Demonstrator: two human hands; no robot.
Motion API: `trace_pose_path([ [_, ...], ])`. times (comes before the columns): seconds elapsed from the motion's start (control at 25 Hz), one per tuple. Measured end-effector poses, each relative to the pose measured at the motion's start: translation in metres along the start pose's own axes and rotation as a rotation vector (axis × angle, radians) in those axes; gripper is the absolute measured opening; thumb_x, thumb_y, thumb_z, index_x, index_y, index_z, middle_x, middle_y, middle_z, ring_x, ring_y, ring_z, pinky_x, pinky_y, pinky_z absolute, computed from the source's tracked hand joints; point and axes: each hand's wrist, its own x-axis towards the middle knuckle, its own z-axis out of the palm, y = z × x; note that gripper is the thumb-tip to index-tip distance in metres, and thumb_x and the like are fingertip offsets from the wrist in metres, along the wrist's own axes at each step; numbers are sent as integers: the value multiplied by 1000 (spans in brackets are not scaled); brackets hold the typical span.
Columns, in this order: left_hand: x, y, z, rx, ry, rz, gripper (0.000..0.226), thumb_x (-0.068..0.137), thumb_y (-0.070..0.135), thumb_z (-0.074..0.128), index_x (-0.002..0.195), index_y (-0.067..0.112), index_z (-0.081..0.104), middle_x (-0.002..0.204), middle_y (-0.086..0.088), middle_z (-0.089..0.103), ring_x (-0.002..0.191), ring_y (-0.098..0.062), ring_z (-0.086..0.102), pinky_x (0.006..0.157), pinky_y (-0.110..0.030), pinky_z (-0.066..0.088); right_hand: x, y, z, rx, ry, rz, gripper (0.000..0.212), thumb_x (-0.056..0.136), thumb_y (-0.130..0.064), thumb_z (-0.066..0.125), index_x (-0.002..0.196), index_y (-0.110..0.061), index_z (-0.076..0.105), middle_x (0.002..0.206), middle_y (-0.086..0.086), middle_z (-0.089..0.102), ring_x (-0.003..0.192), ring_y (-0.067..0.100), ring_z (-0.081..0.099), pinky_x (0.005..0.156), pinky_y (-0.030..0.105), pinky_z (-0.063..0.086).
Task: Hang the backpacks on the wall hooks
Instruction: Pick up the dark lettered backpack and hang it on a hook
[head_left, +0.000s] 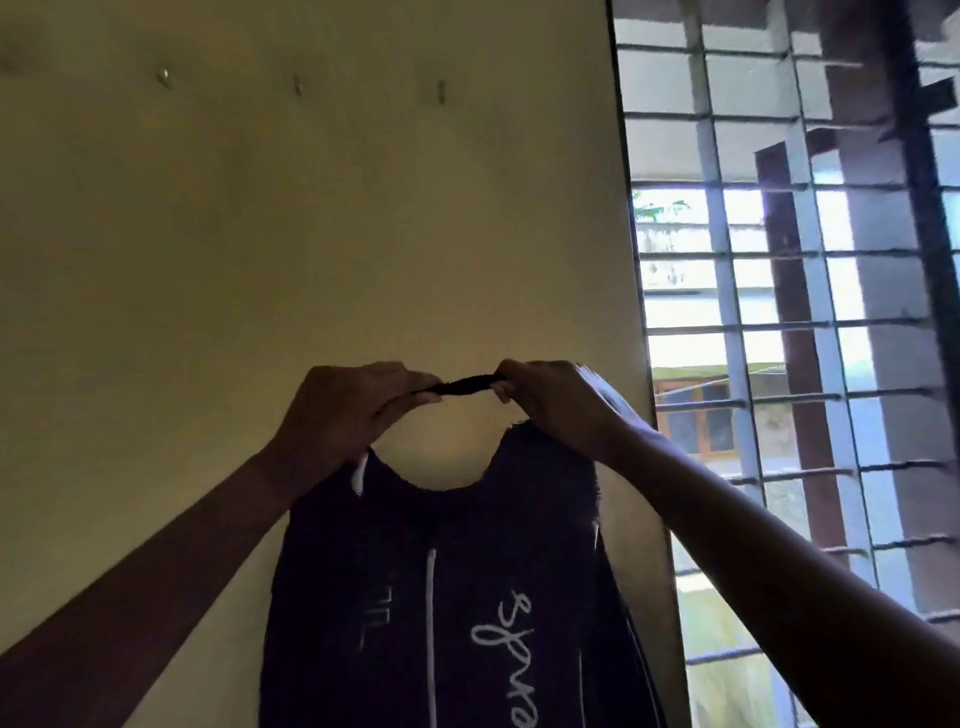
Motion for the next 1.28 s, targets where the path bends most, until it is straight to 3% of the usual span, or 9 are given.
trace_pose_path([
  [0.12,42,-26,8,177,3,-92,54,85,54,27,97,24,71,91,6,75,79,-13,70,62,-27,50,51,19,-7,-23,49,-74,26,99,-35,35,89,-17,51,71,-6,52,60,17,47,55,29,35],
  [0.32,115,-71,20,241,118,-311,83,76,78,11,100,22,66,95,1,72,85,-21,68,73,-38,54,138,42,-22,-154,250,-159,23,99,-32,34,103,-16,51,93,6,66,83,31,63,63,31,33],
  [0.4,143,-87,20,394,202,-272,67,83,63,15,92,18,63,81,-2,70,71,-22,66,60,-35,53,171,44,-31,-182,377,-158,27,100,-34,32,112,-16,48,101,6,68,90,32,65,63,32,34],
  [0.52,176,-102,13,600,289,-134,45,91,44,29,77,16,61,55,0,63,42,-19,58,37,-20,30,204,44,-46,-166,485,-127,26,99,-32,32,115,-16,45,107,6,67,93,33,64,64,32,33],
  [0.8,249,-124,0,860,417,34,34,87,31,41,69,12,62,40,1,53,26,-17,46,38,-11,6,260,53,-78,-165,691,-83,25,100,-28,30,114,-17,48,103,9,66,88,33,63,63,32,35],
  [0.92,270,-126,-5,877,433,31,33,86,30,42,69,11,63,39,0,53,25,-18,46,38,-13,15,273,55,-88,-163,736,-65,28,100,-28,30,118,-16,48,102,12,66,88,34,63,63,32,36],
  [1.0,277,-127,-7,874,434,14,34,89,29,42,75,8,64,45,-4,59,32,-21,54,39,-16,20,279,55,-93,-153,738,-47,30,100,-29,30,118,-16,50,102,15,66,91,36,64,65,33,38],
  [1.16,293,-131,-2,734,292,-226,40,100,34,32,110,6,58,97,-19,67,86,-36,63,60,-32,33,285,52,-99,-178,698,-14,34,99,-29,34,116,-13,58,106,17,66,99,37,62,70,32,38],
  [1.28,291,-129,2,658,258,-279,41,99,35,32,106,6,60,102,-19,66,91,-36,61,62,-32,32,281,48,-98,-151,635,1,34,98,-30,36,114,-13,61,110,17,64,103,37,60,74,34,41],
])
